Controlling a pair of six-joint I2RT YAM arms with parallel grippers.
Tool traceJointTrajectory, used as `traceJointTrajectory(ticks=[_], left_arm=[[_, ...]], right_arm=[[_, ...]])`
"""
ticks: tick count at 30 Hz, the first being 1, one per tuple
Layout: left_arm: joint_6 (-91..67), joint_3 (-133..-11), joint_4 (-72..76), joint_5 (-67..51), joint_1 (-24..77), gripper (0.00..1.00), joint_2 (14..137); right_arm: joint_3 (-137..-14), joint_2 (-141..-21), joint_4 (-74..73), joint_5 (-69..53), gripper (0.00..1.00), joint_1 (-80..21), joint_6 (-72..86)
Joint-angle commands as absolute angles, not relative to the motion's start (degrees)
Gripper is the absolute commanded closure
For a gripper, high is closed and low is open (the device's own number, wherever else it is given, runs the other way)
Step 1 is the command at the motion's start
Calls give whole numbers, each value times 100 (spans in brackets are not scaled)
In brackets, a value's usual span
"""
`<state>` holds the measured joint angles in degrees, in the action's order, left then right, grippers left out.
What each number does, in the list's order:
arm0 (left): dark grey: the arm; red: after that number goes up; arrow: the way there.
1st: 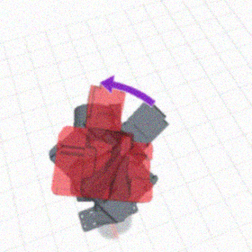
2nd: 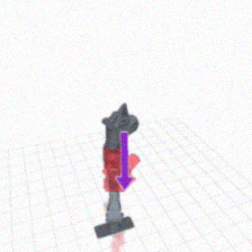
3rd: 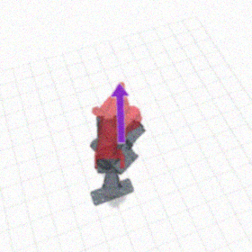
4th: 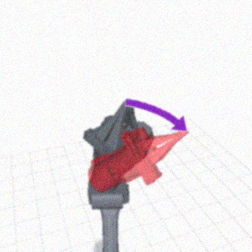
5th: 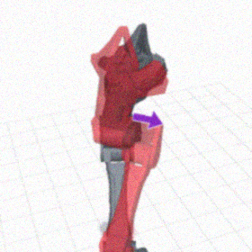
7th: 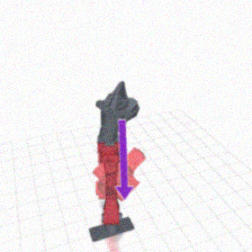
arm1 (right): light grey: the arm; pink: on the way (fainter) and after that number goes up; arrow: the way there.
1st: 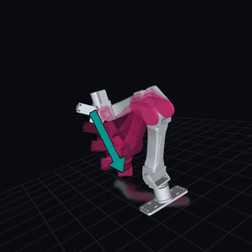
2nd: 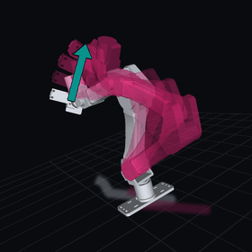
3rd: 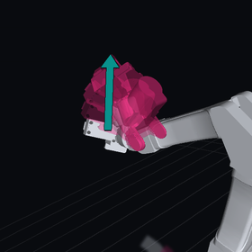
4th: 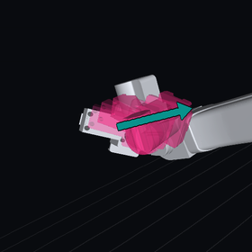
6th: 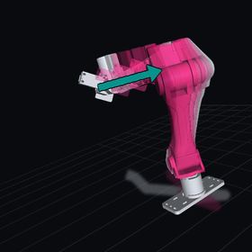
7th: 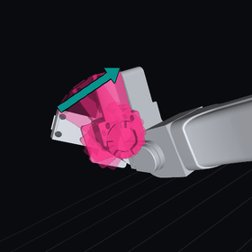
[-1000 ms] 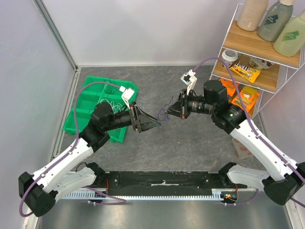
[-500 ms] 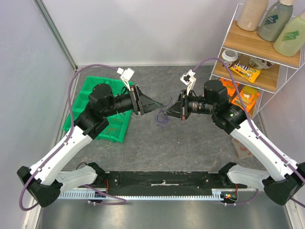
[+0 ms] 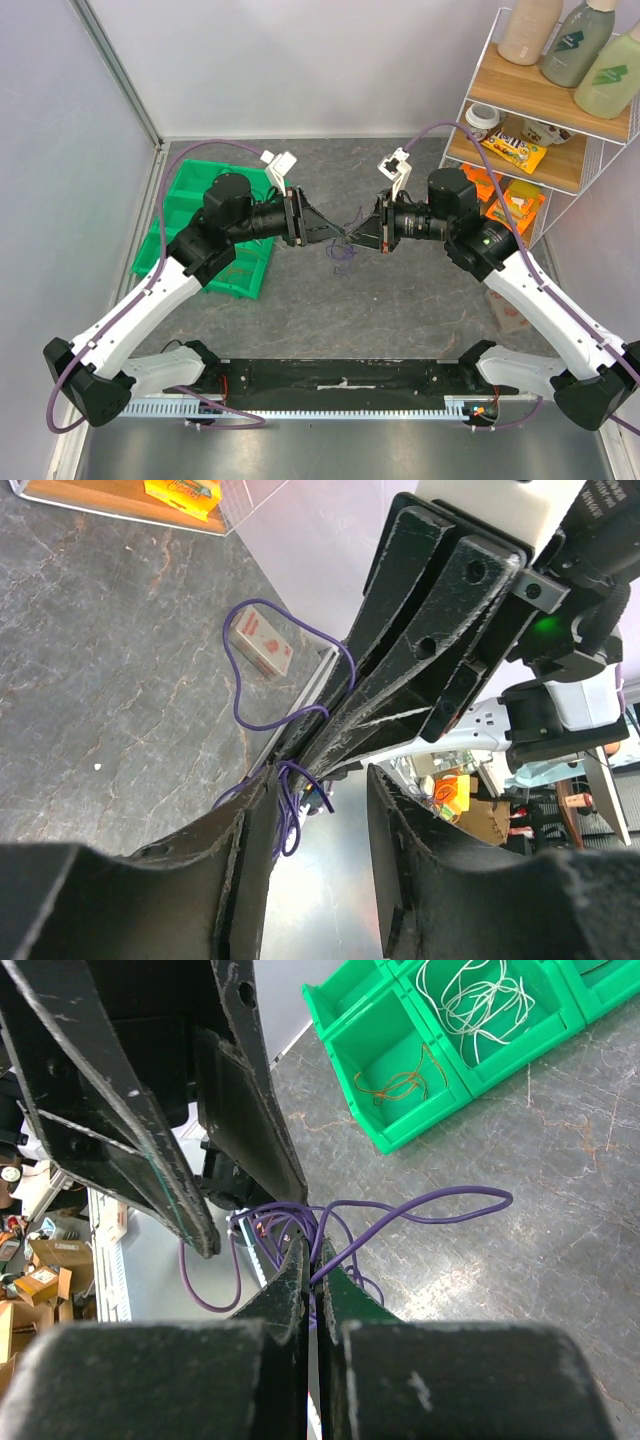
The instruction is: Untangle the cables
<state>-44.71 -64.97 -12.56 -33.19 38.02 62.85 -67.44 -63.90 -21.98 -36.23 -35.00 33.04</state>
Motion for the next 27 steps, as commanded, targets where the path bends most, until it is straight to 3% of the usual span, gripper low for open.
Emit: traceJointTrajectory(ticks=[1,11,19,22,25,27], left_arm=[[-4272,-6592,-1283,-3577,3832,53,6363],[-4280,-6618,-1345,-3217,3841,69,6372],[-4219,-6706,-1424,-3366,3849,68,6451],[-4175,-6715,-1441,-3366,3841,78,6477],[-4017,-6794,-1546,-3244,3850,95,6425],[-3842,-6864,-1608,-3033,3858,98,6329]], right_arm=[[-6899,-6293,-2259,-3700,100,-3489,3252],[-6891,-6258,-2268,-3727,100,-3489,3269],[-6908,-6231,-2259,-3744,100,-3489,3305],[-6934,-6223,-2267,-3762,100,-3489,3305],[-6943,-6231,-2276,-3762,100,-3489,3287],[-6917,-6231,-2276,-3727,100,-3489,3270]])
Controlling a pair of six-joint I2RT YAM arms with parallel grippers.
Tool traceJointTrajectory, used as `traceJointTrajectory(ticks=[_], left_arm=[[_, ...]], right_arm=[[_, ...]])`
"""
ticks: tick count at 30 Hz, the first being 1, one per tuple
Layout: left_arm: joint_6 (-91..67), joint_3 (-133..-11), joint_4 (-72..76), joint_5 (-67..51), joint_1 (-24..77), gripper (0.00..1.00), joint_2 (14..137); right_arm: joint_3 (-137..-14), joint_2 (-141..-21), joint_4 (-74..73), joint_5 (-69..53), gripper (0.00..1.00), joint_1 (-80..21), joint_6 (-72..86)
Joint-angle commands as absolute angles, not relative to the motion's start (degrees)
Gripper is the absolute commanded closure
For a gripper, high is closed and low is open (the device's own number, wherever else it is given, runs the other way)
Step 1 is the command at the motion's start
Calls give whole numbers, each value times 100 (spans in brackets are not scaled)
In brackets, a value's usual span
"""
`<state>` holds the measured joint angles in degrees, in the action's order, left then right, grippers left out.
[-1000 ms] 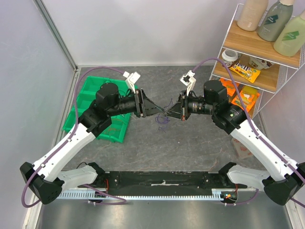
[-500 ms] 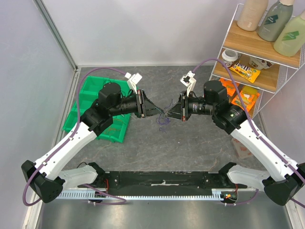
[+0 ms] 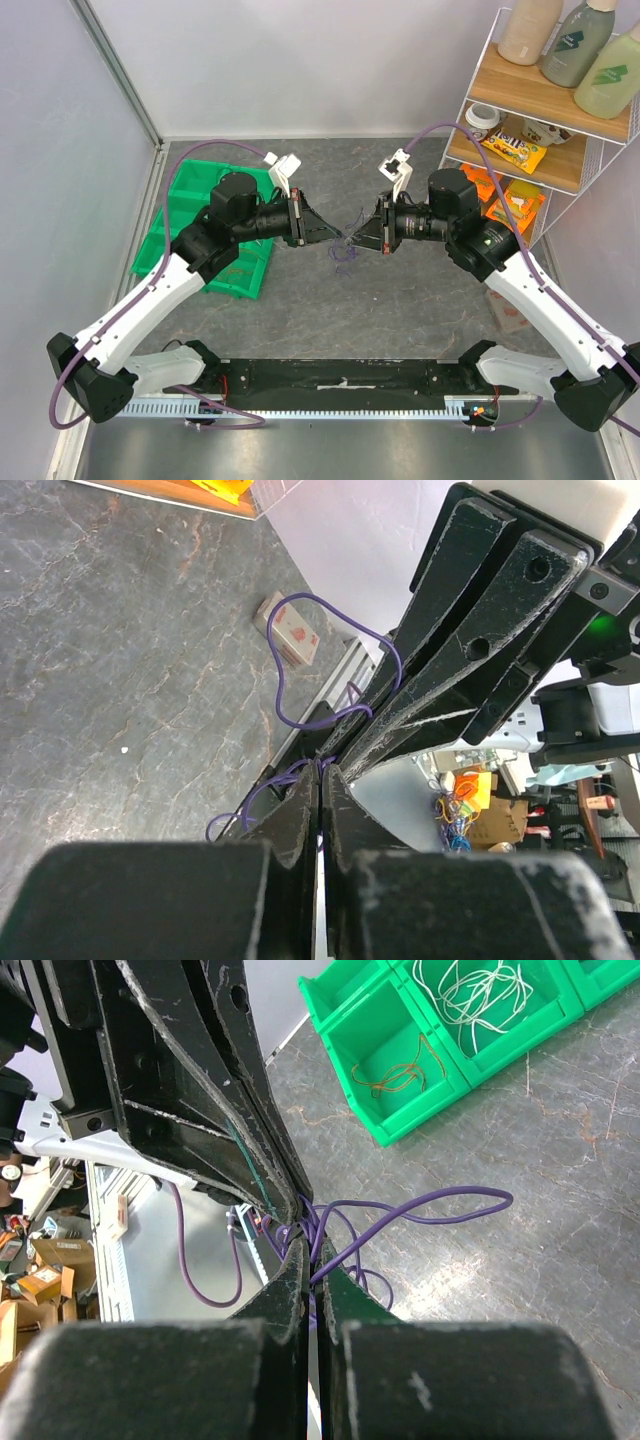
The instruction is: Untangle the cables
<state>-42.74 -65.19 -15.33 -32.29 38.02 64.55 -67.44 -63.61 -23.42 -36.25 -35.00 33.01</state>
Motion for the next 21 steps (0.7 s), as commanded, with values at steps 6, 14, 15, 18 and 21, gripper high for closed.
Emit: traceJointTrajectory(ticks=[6,14,15,18,21], left_arm=[[-3604,-7040,-1556,-2725,3850,98,5977],[-3831,-7523,-1547,-2584,3850,98,5906],[-3893,-7619,-1556,-2532,3850,98,5915],[-4104,-7892,-1626,-2295,3850,98,5968],[-4429,-8121,-1600,-2110,3850,98,6012]], right_arm=[[-6742,-6152,-2688,-2981,44,-3489,3015],[-6197,-5907,-2699,-2681,22,-3489,2874],[-6161,-5889,-2637,-2776,21,-3489,2857],[-5890,-5757,-2164,-3241,21,-3489,2935],[-5442,-5520,-1348,-3603,21,-3489,3216]])
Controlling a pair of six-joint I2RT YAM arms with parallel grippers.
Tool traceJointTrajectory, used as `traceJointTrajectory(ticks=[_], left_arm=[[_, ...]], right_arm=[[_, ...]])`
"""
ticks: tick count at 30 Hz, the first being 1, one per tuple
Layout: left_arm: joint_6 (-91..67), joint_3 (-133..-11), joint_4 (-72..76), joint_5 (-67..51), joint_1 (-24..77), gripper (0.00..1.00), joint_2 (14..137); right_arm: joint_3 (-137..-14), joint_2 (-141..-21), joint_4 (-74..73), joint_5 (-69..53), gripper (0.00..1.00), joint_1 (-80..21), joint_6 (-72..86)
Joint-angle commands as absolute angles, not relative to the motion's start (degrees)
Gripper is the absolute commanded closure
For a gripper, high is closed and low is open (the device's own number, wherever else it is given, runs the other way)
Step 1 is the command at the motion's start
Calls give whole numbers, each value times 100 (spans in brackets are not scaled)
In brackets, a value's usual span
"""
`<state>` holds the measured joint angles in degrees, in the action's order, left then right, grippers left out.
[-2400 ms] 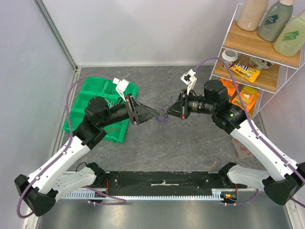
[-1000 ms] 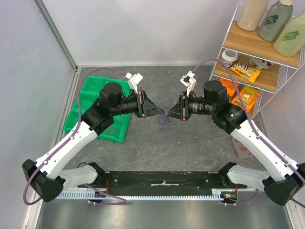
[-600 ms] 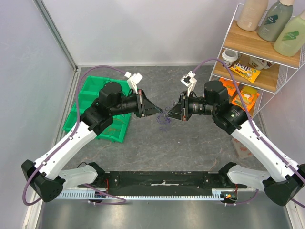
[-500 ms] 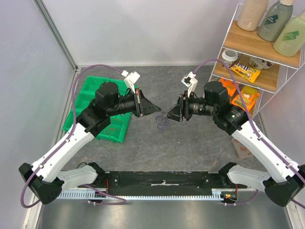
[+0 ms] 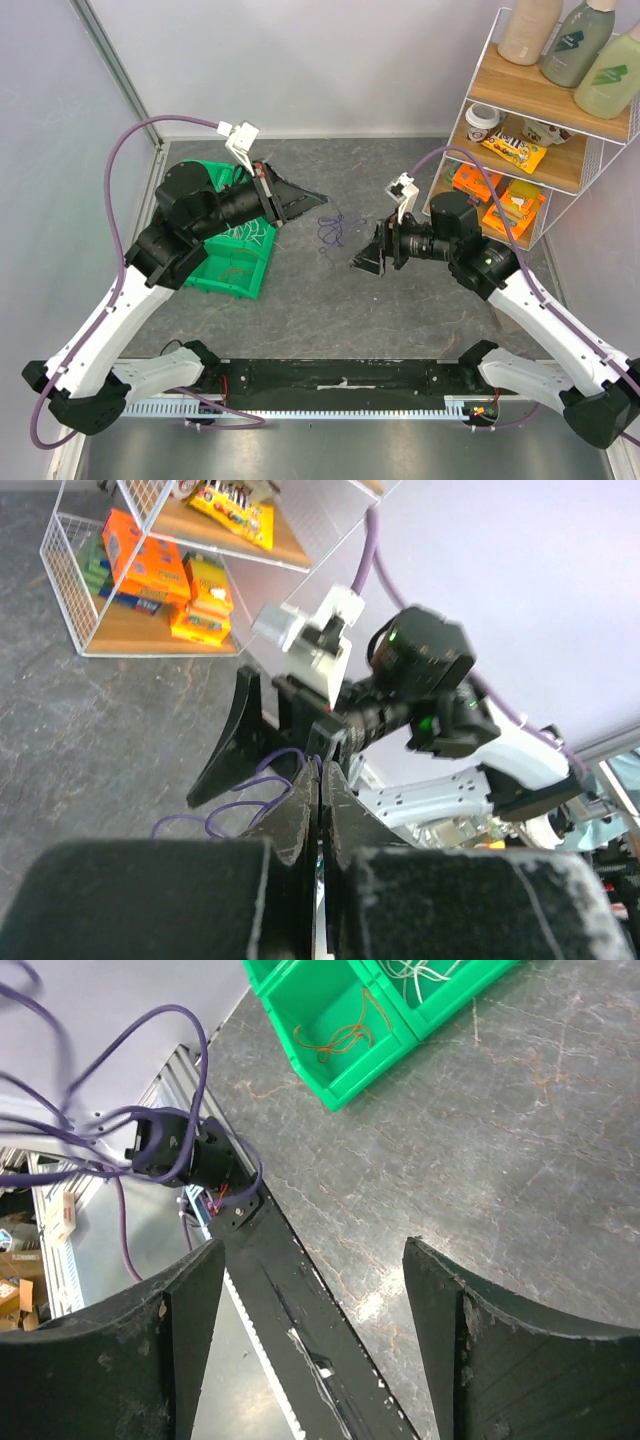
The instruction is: Untangle the cables
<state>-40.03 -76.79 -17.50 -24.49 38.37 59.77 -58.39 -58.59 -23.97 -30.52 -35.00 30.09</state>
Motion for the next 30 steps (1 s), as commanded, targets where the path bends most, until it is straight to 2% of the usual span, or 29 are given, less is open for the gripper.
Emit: traceJointTrajectory(ticks=[1,5,10,15,22,30], left_arm=[[-4586,-8165,-1539,-2057,3850,98,6029],[-5202,-8148,-1091,-1873,3858,98,6012],[-5843,-8051,-651,-1644,3858,98,5968],[-6257,-8015,-299,-1486,3850,98,5994],[-6442,-8165,-18,-1564,3858,98,6143],[-6715,-8165,457,-1828,3850,98,6267]], right_arm=[[-5293,-5450,-1058,-3638,20,-3489,3373],[-4826,-5213,356,-3727,20,-3533,4243],[-4702,-5045,1220,-3122,20,-3665,4649],[-5149,-5273,950,-2480,18,-3946,4237],[-5616,-5730,773,-2259,18,-3999,4130],[-5432,-6020,1405,-2707,30,-4043,4588]])
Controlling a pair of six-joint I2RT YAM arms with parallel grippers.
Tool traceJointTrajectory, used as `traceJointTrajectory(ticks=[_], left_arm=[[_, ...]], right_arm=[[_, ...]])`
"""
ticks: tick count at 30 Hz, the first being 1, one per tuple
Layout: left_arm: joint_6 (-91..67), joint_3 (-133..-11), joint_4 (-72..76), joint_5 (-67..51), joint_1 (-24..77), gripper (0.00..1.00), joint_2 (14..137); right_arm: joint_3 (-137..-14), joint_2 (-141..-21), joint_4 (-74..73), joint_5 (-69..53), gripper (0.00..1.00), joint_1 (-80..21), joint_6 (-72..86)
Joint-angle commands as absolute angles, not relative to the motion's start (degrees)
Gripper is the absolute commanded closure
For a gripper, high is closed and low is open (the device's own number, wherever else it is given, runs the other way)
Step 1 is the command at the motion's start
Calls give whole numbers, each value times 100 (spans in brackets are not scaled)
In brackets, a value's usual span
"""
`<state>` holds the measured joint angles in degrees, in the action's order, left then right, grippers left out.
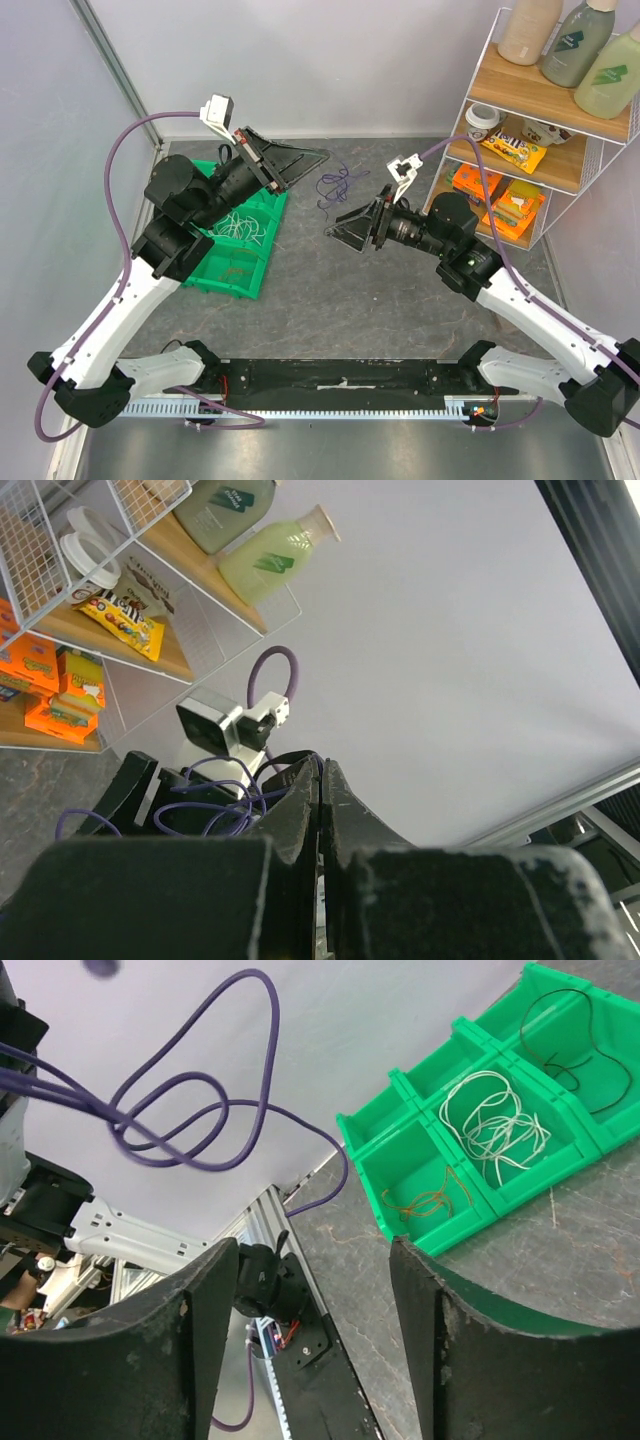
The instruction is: Untangle the cables
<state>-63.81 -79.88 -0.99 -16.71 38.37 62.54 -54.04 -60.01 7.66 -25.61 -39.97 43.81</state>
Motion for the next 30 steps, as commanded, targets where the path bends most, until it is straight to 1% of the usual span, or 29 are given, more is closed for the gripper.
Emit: traceJointTrajectory(ticks=[1,4,7,10,13,16,17,18,21,25,28,30], left_arm=[[-6724,-8174,474,-1846,3850,98,6275],[-6697,-8174,483,-1854,3850,98,6284],[-6697,-8156,501,-1872,3850,98,6293],[-6706,-8165,545,-1933,3850,98,6311],[-6680,-8174,589,-1977,3850,98,6319],[-6531,-8209,598,-2004,3850,98,6319],[-6452,-8218,598,-2004,3850,98,6319],[-6408,-8244,589,-2004,3841,98,6311],[-5944,-8463,423,-1943,3832,98,6284],[-4575,-9235,-384,-1583,3823,98,6275],[-3370,-10008,-1280,-970,3832,98,6302],[-2728,-10256,-1616,-477,3832,98,6206]], right_arm=[[-5423,-6038,1458,-2698,32,-4043,4605],[-5475,-6117,1380,-2611,38,-4052,4597],[-5484,-6170,1380,-2514,41,-4052,4649],[-5449,-6196,1441,-2443,48,-4052,4720],[-5441,-6231,1476,-2382,62,-4052,4764],[-5423,-6249,1538,-2391,85,-4052,4764],[-5405,-6240,1538,-2382,93,-4043,4764],[-5379,-6214,1521,-2347,100,-4043,4755],[-5300,-6109,1224,-2163,100,-4043,4641],[-4897,-5819,328,-1662,100,-4043,4298],[-4335,-5521,-551,-1232,100,-4043,4088],[-3966,-5275,-1175,-906,100,-4043,4026]])
